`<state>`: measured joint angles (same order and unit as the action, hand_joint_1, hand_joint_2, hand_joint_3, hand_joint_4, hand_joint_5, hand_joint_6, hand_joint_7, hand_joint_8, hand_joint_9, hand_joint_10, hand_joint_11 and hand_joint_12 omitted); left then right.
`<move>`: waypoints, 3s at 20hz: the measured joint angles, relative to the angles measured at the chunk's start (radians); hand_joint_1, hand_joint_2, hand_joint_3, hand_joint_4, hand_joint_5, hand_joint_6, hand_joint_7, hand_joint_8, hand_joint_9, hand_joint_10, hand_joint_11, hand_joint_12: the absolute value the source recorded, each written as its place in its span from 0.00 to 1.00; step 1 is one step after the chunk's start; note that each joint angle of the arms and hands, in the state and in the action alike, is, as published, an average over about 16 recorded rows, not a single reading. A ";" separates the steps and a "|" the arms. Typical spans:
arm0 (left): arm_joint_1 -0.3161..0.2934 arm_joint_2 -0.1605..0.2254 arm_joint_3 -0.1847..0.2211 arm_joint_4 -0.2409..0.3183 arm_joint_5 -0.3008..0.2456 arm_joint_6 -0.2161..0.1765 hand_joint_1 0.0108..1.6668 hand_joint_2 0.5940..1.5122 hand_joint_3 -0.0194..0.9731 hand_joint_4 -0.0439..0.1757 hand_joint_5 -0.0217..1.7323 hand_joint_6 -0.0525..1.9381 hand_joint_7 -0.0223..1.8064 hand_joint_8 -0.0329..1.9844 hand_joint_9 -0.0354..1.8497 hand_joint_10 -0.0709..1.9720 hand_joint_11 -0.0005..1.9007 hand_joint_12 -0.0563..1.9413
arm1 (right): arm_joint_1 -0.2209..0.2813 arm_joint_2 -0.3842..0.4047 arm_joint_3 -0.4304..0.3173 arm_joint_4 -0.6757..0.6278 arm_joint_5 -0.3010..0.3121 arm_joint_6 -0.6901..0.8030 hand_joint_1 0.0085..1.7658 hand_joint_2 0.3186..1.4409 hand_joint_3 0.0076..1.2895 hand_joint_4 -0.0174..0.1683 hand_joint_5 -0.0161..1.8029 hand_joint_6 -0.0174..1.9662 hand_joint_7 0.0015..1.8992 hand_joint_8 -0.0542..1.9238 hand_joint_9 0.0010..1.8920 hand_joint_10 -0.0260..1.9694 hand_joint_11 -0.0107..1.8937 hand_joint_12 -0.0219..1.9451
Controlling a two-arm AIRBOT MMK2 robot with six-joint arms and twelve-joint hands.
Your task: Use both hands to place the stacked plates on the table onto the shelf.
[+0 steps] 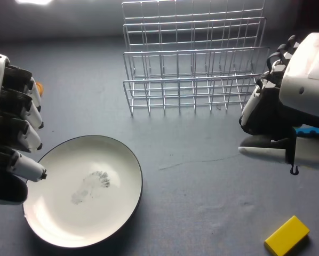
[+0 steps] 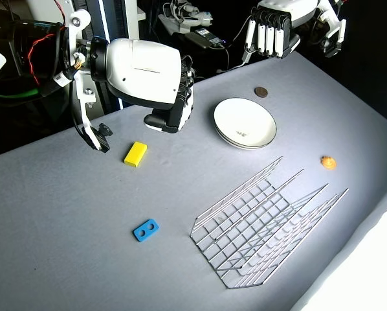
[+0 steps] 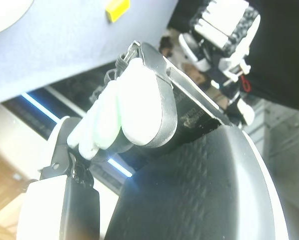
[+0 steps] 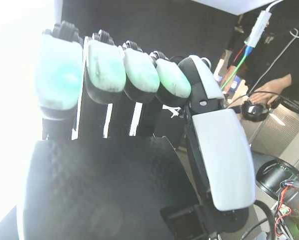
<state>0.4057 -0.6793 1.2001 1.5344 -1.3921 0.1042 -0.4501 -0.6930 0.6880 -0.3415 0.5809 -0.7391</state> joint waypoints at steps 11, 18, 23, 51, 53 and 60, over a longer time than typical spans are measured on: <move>0.006 -0.001 0.028 0.000 -0.013 0.005 0.01 0.62 0.05 0.19 0.09 0.09 0.08 0.08 0.09 0.10 0.10 0.10 | -0.005 -0.001 0.000 -0.022 0.012 -0.019 0.18 0.74 0.02 0.08 0.10 0.13 0.09 0.13 0.09 0.12 0.11 0.17; 0.015 0.000 0.050 0.017 -0.031 0.006 0.00 0.62 0.04 0.20 0.05 0.03 0.04 0.02 0.03 0.04 0.01 0.02 | -0.010 -0.001 0.000 -0.051 0.036 -0.035 0.43 0.61 0.01 0.09 0.03 0.02 0.02 0.03 0.02 0.02 0.01 0.12; 0.019 0.002 0.057 0.044 -0.038 -0.004 0.01 0.62 0.04 0.20 0.06 0.03 0.04 0.02 0.03 0.04 0.01 0.02 | -0.013 -0.001 0.000 -0.063 0.049 -0.031 0.59 0.54 0.01 0.11 0.02 0.02 0.01 0.03 0.01 0.02 0.02 0.14; 0.374 -0.030 0.067 0.120 0.298 -0.014 0.01 0.60 0.04 0.20 0.03 0.03 0.03 0.03 0.03 0.04 0.01 0.03 | -0.023 -0.006 0.000 -0.066 0.047 -0.011 0.62 0.59 0.01 0.12 0.02 0.02 0.01 0.03 0.01 0.02 0.01 0.22; 0.403 -0.040 0.070 0.111 0.330 -0.014 0.01 0.60 0.04 0.20 0.04 0.03 0.03 0.03 0.03 0.04 0.01 0.03 | -0.023 -0.006 0.000 -0.068 0.047 -0.011 0.62 0.59 0.01 0.11 0.02 0.02 0.01 0.03 0.01 0.02 0.01 0.22; 0.480 -0.069 0.075 0.072 0.433 -0.014 0.01 0.60 0.04 0.19 0.03 0.03 0.02 0.03 0.03 0.04 0.01 0.03 | -0.025 -0.007 0.000 -0.081 0.046 -0.015 0.65 0.58 0.01 0.12 0.02 0.02 0.01 0.03 0.01 0.02 0.01 0.23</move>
<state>0.8854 -0.7482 1.2753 1.6059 -0.9591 0.0902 -0.4755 -0.6999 0.6876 -0.4222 0.6271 -0.7536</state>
